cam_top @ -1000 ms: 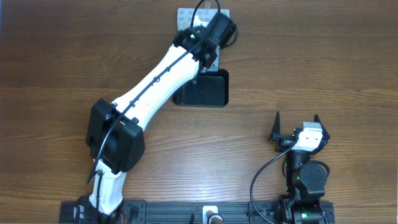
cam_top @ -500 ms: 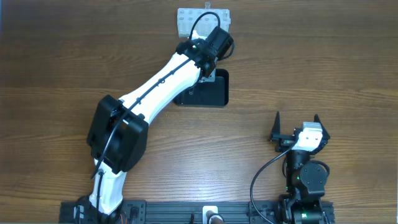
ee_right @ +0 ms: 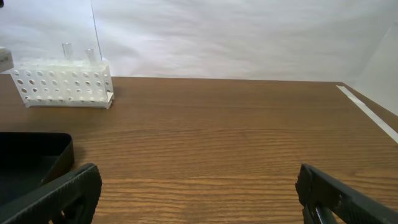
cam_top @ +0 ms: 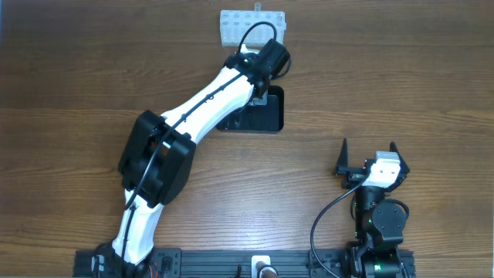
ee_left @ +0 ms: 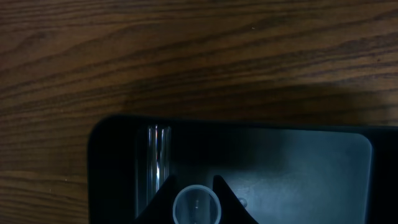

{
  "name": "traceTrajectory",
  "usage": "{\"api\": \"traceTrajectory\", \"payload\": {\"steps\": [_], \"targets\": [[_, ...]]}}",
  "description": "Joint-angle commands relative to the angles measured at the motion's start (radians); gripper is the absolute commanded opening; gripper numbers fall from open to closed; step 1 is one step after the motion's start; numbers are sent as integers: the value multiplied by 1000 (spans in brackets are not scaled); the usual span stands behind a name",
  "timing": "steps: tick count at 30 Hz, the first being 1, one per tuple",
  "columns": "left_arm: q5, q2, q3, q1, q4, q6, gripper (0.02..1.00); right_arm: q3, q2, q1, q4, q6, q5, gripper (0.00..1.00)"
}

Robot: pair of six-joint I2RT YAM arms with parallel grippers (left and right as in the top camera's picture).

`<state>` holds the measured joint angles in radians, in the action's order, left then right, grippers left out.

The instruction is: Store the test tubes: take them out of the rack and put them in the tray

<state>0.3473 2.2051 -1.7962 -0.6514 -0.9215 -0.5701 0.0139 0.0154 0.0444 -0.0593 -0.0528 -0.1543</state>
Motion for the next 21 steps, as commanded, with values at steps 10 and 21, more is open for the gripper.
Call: {"api": "traceTrajectory", "payload": {"steps": [10, 21], "targets": [[77, -41, 11, 10, 5, -10, 389, -9, -10, -8, 0, -1, 6, 993], [204, -387, 11, 99, 92, 105, 790, -9, -10, -8, 0, -1, 6, 991]]}}
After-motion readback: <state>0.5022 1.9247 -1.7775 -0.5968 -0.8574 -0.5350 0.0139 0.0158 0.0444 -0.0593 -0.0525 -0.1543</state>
